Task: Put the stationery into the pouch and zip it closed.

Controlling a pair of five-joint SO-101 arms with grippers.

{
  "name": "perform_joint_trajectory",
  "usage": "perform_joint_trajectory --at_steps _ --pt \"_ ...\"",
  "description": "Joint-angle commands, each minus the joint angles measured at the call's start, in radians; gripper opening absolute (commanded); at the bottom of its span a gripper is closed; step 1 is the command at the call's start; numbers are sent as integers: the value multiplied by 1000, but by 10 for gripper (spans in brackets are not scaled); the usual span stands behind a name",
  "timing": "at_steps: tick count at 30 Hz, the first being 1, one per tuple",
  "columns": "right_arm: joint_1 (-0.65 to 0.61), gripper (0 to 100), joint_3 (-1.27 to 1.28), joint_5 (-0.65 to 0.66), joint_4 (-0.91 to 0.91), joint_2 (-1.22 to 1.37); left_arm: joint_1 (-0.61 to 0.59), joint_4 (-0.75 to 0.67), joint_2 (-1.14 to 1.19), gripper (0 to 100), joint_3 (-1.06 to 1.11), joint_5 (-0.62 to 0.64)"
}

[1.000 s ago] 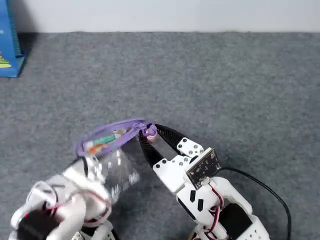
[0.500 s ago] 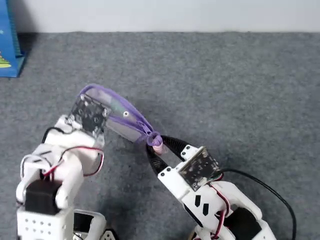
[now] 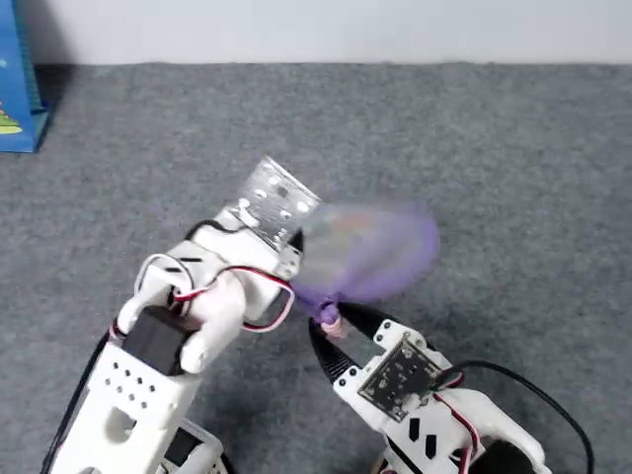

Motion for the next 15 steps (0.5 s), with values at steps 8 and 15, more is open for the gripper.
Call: perform_joint_trajectory --at_steps 8,15 --pt "163 7 -112 14 2 -5 -31 344 0 94 -171 -98" --pt "165 7 -133 14 8 -5 -12 470 -2 261 -209 -107"
